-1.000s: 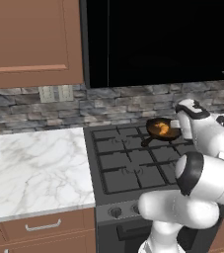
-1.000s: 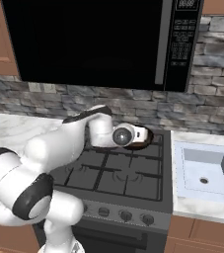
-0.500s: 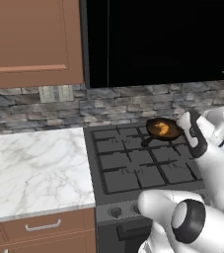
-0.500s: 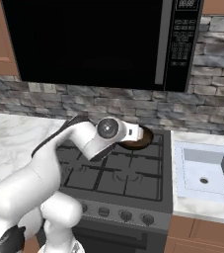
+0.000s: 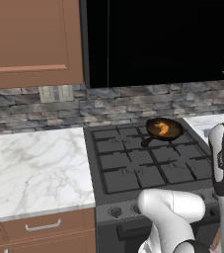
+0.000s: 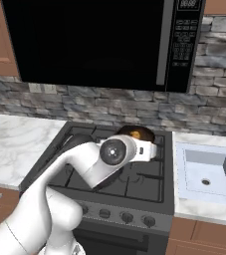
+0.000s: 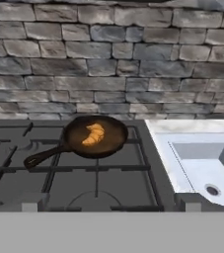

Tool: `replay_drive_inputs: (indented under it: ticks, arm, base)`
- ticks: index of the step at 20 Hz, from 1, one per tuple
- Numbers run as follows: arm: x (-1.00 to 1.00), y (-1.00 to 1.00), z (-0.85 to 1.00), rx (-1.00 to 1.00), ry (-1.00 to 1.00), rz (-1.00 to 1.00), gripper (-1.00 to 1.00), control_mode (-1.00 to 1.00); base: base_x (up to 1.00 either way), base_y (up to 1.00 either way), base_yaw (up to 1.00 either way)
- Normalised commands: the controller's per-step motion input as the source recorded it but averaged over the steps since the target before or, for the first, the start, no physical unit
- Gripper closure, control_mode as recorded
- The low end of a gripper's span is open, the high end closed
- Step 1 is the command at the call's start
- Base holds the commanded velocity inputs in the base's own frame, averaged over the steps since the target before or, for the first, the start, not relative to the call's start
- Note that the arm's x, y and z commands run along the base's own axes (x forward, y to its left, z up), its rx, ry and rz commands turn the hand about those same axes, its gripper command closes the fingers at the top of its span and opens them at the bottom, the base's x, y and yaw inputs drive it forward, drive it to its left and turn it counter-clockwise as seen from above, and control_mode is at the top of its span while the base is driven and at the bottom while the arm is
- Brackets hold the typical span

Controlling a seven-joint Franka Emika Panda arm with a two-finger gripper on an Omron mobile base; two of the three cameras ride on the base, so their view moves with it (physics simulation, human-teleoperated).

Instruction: Pick the croissant and place it on the pan. Then turn on the stove to warm the croissant.

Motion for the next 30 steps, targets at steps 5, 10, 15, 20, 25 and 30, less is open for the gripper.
replay_drive_inputs:
  ticks: [5, 10, 15, 20, 25, 30]
  arm:
    - [-0.98, -0.31, 0.71, 0.0, -0.01, 0.0, -1.0, -1.0]
    - [-0.93, -0.07, 0.33, 0.0, 0.0, 0.03, -1.0, -1.0]
    - [-0.68, 0.0, -0.01, 0.0, 0.0, 0.11, -1.0, -1.0]
    - [-0.53, 0.0, -0.31, 0.0, -0.15, 0.15, -1.0, -1.0]
    - [-0.27, 0.0, -0.65, 0.0, -0.27, 0.19, -1.0, -1.0]
    - [-0.1, 0.0, -0.86, 0.0, -0.34, 0.21, -1.0, -1.0]
  base:
    - [0.0, 0.0, 0.0]
    - [0.0, 0.0, 0.0]
    - [0.0, 0.0, 0.0]
    - [0.0, 0.0, 0.0]
    - [0.0, 0.0, 0.0]
    - [0.0, 0.0, 0.0]
